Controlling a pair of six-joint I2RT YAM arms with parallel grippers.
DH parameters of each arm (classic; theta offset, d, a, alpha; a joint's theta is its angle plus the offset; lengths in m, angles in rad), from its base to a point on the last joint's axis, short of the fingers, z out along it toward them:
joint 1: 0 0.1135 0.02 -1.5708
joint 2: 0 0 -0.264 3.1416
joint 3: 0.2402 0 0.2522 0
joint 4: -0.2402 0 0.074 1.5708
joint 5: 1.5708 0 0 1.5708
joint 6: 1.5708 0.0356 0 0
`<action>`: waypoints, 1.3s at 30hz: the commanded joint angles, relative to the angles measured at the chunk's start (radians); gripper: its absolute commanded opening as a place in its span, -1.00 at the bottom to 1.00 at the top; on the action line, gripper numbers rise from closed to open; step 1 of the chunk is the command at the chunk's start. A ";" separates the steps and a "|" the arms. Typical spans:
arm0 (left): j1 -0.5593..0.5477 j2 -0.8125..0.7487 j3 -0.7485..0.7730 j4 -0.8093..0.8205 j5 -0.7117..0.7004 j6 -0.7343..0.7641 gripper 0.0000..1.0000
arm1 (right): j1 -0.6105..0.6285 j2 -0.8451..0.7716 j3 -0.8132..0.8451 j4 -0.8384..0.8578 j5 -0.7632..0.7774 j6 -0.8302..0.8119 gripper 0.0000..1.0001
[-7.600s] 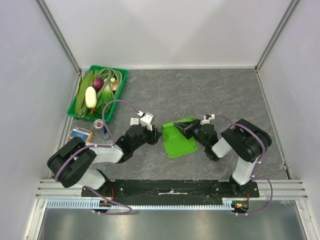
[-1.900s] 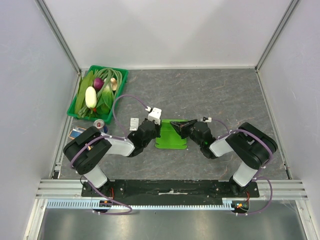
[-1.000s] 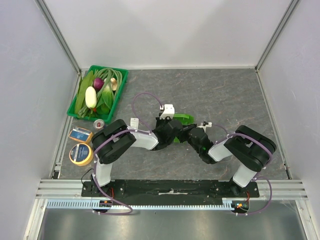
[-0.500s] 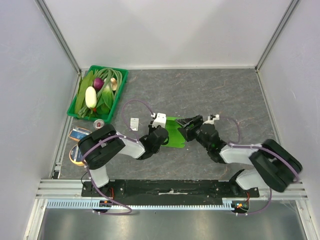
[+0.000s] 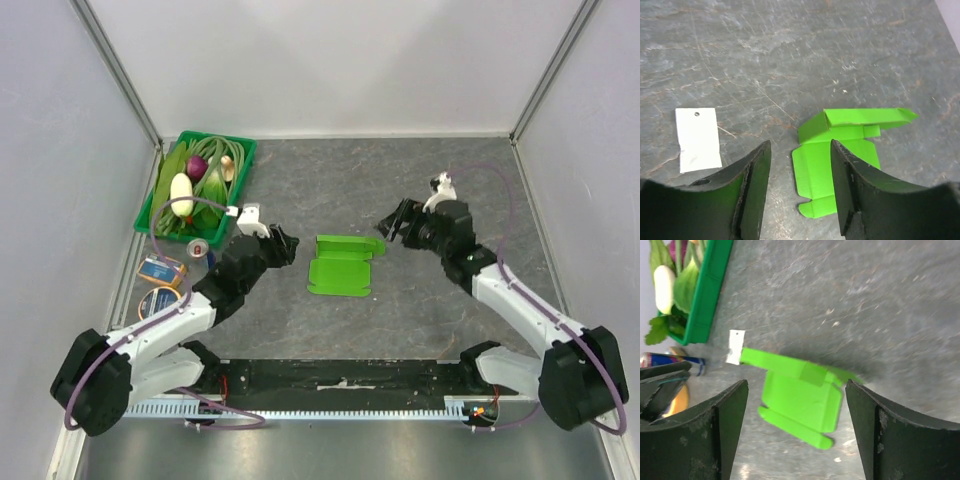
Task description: Fold the paper box
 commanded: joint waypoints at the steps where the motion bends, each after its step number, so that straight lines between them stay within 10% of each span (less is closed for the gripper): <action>1: 0.055 0.012 0.037 -0.105 0.278 -0.005 0.08 | -0.116 0.092 0.154 -0.215 -0.226 -0.335 0.66; 12: -0.091 0.348 0.074 0.208 -0.018 0.186 0.00 | -0.123 0.201 0.143 -0.121 -0.234 -0.443 0.23; 28: -0.128 0.574 0.114 0.463 -0.190 0.227 -0.14 | -0.060 0.247 0.197 -0.100 -0.164 -0.281 0.23; 39: -0.137 0.624 0.134 0.518 -0.250 0.250 -0.70 | -0.015 0.255 0.246 -0.144 -0.069 -0.341 0.16</action>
